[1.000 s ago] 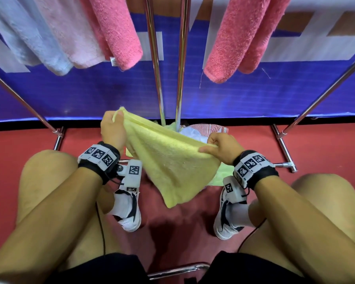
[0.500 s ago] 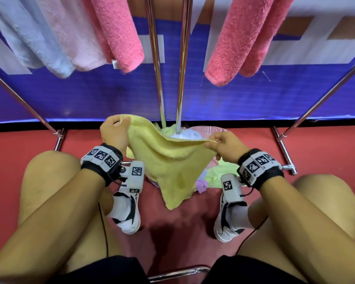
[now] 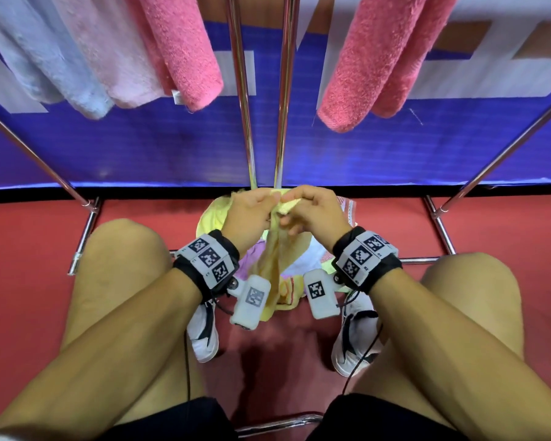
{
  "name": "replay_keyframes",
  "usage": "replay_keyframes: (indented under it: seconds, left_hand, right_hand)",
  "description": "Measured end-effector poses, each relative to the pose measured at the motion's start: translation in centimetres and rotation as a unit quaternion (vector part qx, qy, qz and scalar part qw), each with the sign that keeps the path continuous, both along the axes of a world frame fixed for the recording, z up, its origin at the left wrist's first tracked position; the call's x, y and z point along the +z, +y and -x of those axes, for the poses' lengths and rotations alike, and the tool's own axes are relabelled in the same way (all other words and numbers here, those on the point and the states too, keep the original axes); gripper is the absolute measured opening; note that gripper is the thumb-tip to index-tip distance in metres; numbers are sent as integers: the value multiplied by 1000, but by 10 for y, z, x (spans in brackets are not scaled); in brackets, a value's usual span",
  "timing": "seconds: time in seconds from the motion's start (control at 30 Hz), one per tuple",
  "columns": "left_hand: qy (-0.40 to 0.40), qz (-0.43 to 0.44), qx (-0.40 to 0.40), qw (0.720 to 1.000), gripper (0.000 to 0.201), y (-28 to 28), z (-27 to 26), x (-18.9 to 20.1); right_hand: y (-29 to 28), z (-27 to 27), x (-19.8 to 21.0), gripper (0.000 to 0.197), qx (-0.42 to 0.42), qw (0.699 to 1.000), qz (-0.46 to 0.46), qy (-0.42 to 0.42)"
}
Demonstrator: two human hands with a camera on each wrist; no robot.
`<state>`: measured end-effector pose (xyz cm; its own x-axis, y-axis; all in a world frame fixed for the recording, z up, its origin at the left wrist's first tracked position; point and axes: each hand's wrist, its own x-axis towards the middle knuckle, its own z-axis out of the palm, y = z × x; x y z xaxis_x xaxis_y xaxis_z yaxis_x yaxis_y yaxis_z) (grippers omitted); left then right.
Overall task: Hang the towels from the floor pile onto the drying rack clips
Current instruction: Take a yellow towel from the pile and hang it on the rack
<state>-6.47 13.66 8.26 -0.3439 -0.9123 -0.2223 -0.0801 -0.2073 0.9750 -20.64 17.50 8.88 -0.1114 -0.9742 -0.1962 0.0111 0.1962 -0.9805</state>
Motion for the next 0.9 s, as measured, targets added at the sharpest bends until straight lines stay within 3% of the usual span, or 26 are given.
replay_keyframes:
  seconds: [0.07,0.13,0.27,0.37,0.63,0.73,0.9]
  left_hand:
    - [11,6,-10,1000,40,1,2,6]
    - [16,16,1,1000,22,0,3,7]
    - [-8,41,8,999,9,1,3,0]
    - [0,36,6,999,15,2,2,-1]
    - [-5,39,-11,999,37,4,1,-2]
    - [-12,56,-25,998,28,5,0,-2]
    - [-16,66,-36,997,28,5,-2,-2]
  right_hand:
    - [-2,3,-2,30,-2,1000,12,-4]
    - [-3,4,-6,29,-6,1000,24,3]
    - [-4,5,-12,12,-14,998,49,22]
    - [-4,7,-11,4,-13,999,47,22]
    - [-3,4,-7,6,-12,999,36,37]
    - [-3,3,-7,8,-16,998,38,46]
    - [-3,3,-8,8,-20,997,25,63]
